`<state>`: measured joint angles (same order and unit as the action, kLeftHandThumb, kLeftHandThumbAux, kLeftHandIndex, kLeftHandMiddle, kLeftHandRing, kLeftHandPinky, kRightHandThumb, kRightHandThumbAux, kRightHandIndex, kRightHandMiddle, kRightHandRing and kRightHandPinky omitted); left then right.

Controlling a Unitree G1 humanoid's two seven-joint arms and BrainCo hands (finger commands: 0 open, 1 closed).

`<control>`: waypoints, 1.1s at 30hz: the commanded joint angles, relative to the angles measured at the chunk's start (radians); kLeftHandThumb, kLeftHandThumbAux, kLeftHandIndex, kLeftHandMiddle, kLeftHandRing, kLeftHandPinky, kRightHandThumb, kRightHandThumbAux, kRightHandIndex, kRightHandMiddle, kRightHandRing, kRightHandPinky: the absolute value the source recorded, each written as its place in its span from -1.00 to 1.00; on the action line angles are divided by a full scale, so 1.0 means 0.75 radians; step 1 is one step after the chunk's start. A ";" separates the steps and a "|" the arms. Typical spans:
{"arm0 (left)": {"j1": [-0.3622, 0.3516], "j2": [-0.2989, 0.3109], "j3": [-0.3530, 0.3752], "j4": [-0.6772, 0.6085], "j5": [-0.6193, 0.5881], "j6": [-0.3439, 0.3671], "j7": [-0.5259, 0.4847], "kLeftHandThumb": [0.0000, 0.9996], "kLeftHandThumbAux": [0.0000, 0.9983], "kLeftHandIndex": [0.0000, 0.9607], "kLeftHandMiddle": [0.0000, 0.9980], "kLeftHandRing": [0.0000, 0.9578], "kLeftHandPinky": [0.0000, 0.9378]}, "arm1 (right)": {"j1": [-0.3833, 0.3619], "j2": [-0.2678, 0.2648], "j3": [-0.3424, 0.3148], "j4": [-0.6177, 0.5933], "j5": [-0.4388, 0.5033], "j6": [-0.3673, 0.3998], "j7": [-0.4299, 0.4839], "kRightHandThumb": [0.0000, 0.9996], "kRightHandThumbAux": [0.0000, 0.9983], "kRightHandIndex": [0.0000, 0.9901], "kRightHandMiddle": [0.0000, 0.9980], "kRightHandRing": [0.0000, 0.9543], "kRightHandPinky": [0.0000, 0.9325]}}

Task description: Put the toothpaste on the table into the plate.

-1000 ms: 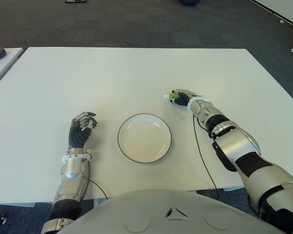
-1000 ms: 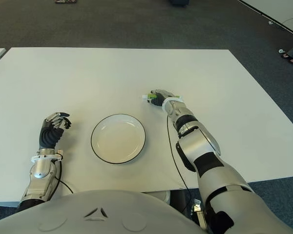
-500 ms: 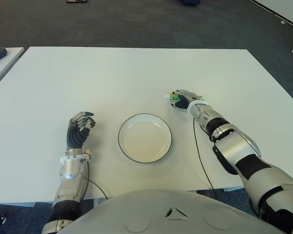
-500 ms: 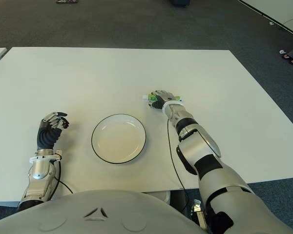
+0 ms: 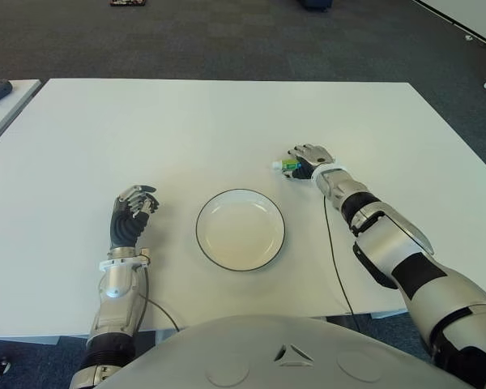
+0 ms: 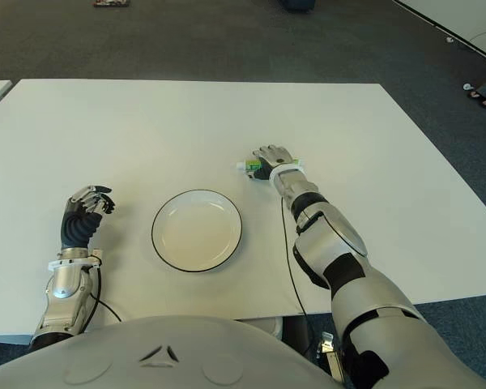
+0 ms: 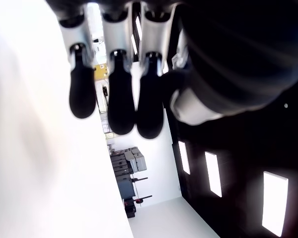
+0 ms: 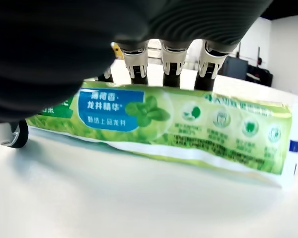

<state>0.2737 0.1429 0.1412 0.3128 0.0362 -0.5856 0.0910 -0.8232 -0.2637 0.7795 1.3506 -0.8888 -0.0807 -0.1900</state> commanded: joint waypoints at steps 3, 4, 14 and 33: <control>0.010 -0.024 0.009 -0.054 -0.024 0.061 -0.005 0.39 0.44 -0.10 0.24 0.25 0.21 | 0.094 -0.001 0.092 0.056 -0.086 0.038 0.022 -0.18 -0.08 -1.00 -1.00 -1.00 -1.00; 0.012 -0.025 0.009 -0.059 -0.024 0.063 -0.005 0.39 0.44 -0.10 0.25 0.25 0.21 | 0.093 -0.001 0.095 0.057 -0.085 0.041 0.023 -0.15 -0.11 -1.00 -1.00 -1.00 -1.00; 0.009 -0.024 0.012 -0.063 0.014 0.067 0.014 0.39 0.44 -0.10 0.28 0.29 0.25 | 0.078 0.007 0.074 0.070 -0.038 0.088 0.068 0.17 -0.31 -1.00 -1.00 -0.95 -0.71; 0.011 -0.022 0.017 -0.086 -0.007 0.058 -0.005 0.40 0.44 -0.10 0.28 0.29 0.25 | 0.087 0.023 -0.178 0.051 0.144 0.066 0.016 0.47 0.38 -0.14 -0.26 -0.30 -0.19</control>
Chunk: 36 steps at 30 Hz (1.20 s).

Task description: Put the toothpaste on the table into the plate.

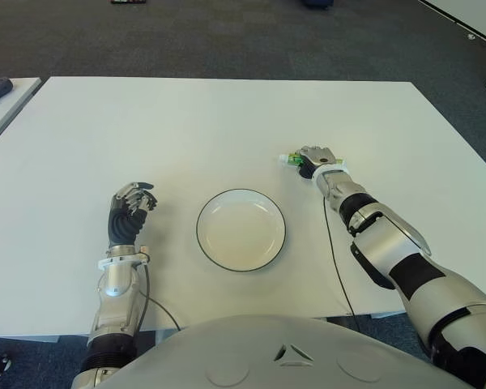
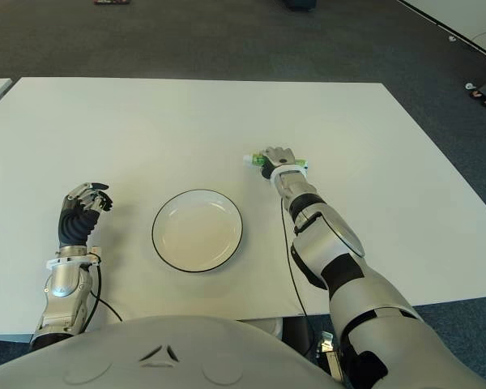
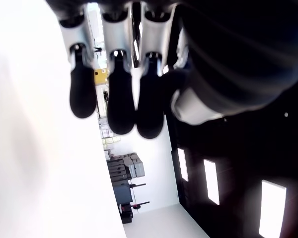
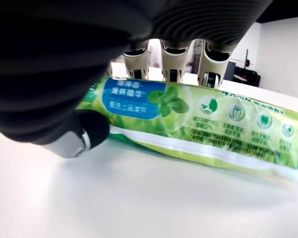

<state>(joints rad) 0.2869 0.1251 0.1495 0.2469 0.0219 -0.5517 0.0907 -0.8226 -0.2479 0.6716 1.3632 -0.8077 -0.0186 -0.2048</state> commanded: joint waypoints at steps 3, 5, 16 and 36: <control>-0.007 0.003 0.008 -0.004 0.019 0.019 0.001 0.40 0.44 -0.10 0.28 0.28 0.23 | 0.085 0.001 -0.053 0.033 0.045 -0.021 0.022 0.51 0.38 -0.11 -0.16 -0.15 -0.02; -0.006 0.002 0.010 -0.008 0.021 0.022 0.003 0.40 0.44 -0.10 0.27 0.27 0.23 | 0.086 0.003 -0.065 0.033 0.054 -0.022 0.016 0.63 0.36 -0.09 -0.11 0.03 0.12; -0.004 -0.004 0.013 -0.023 -0.029 0.009 -0.029 0.39 0.44 -0.10 0.27 0.29 0.26 | 0.082 -0.007 -0.129 0.035 0.089 -0.033 0.006 0.70 0.34 -0.13 0.00 0.34 0.39; -0.015 -0.008 0.023 -0.026 -0.004 0.034 -0.010 0.39 0.44 -0.10 0.28 0.30 0.26 | 0.061 0.009 -0.323 0.012 0.243 -0.063 -0.107 0.69 0.36 -0.19 0.06 0.58 0.68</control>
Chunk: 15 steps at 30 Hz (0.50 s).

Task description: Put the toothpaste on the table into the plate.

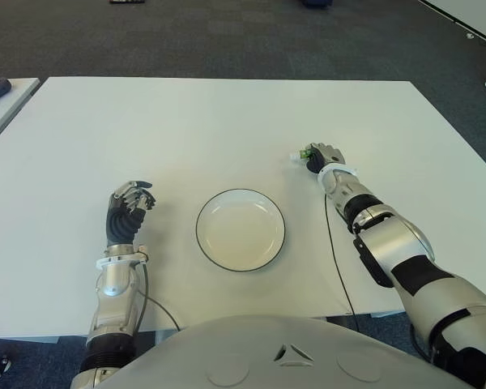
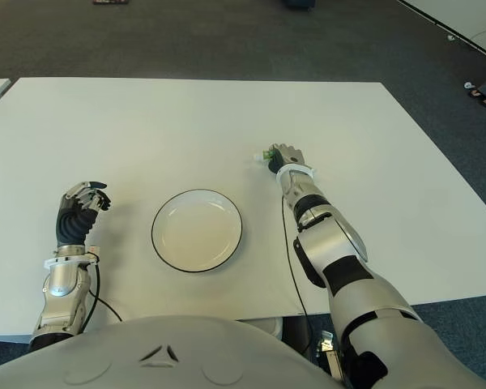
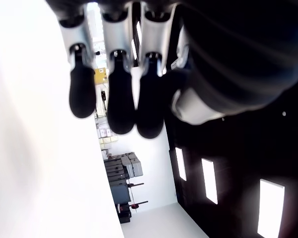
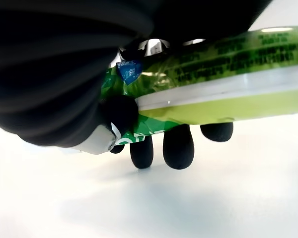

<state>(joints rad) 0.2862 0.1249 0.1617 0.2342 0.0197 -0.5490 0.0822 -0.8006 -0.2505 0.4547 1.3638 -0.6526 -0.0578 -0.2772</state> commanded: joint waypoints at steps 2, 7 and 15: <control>-0.020 -0.009 0.007 -0.002 0.004 0.023 0.004 0.38 0.44 -0.10 0.29 0.30 0.26 | 0.026 0.008 -0.065 0.005 0.062 -0.041 -0.049 0.69 0.36 -0.19 0.06 0.60 0.69; -0.028 -0.012 0.005 0.002 -0.003 0.020 -0.006 0.38 0.44 -0.10 0.29 0.30 0.27 | 0.016 -0.011 -0.109 -0.007 0.094 -0.123 -0.120 0.69 0.36 -0.19 0.07 0.65 0.73; -0.041 -0.019 -0.001 0.007 -0.014 0.013 -0.020 0.38 0.44 -0.10 0.31 0.32 0.30 | -0.023 -0.038 -0.138 -0.034 0.108 -0.225 -0.183 0.69 0.36 -0.20 0.07 0.69 0.75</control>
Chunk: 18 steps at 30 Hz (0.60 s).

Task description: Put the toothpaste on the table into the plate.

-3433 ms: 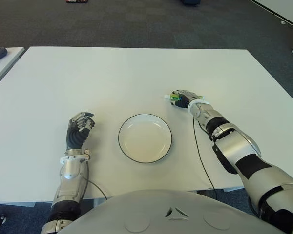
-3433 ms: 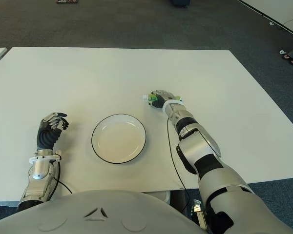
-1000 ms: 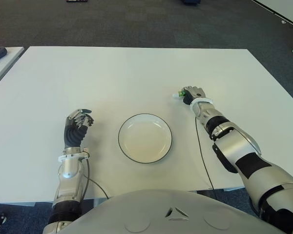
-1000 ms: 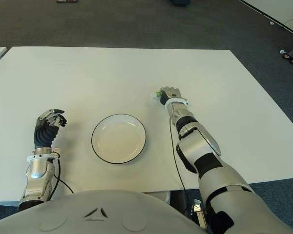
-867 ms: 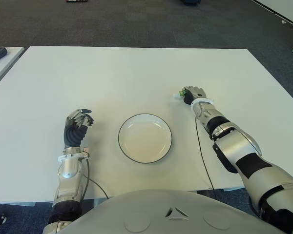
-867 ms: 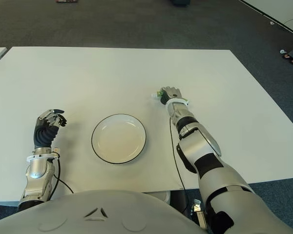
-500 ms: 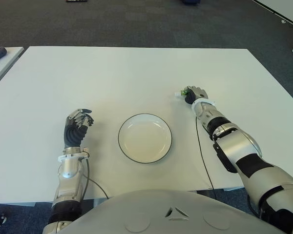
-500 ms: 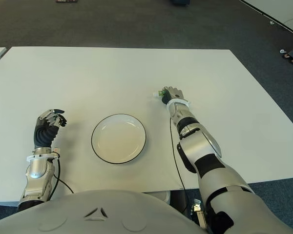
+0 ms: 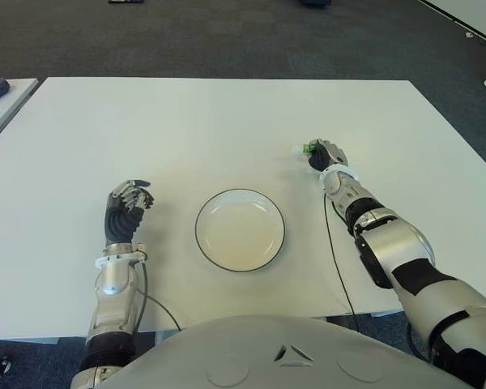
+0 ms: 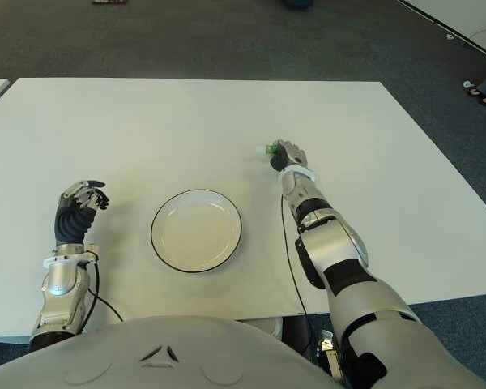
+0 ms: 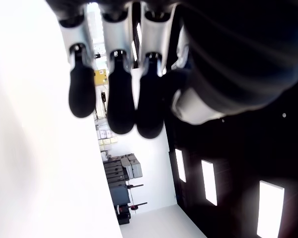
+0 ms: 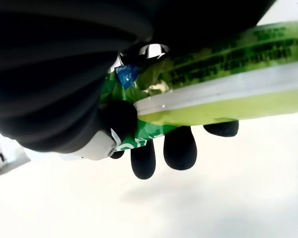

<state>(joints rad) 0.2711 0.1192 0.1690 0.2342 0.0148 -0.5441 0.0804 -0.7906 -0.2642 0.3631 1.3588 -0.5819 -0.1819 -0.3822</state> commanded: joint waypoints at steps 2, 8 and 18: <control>-0.026 -0.013 -0.011 0.011 -0.005 0.007 -0.017 0.38 0.44 -0.10 0.31 0.33 0.30 | -0.046 -0.024 -0.012 -0.045 0.007 -0.087 -0.071 0.69 0.36 -0.20 0.07 0.70 0.75; -0.046 -0.009 -0.012 0.032 0.021 0.011 -0.006 0.38 0.44 -0.10 0.32 0.33 0.30 | -0.041 -0.037 0.006 -0.136 -0.012 -0.192 -0.155 0.69 0.36 -0.20 0.08 0.73 0.79; -0.080 -0.017 -0.014 0.060 0.077 0.047 0.029 0.39 0.44 -0.10 0.32 0.33 0.29 | 0.115 -0.081 0.041 -0.513 -0.044 -0.390 -0.200 0.70 0.36 -0.20 0.10 0.79 0.87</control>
<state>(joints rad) 0.2257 0.1145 0.1667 0.2643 0.0575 -0.5313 0.0870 -0.7587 -0.3140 0.3770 1.0488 -0.5983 -0.4349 -0.5316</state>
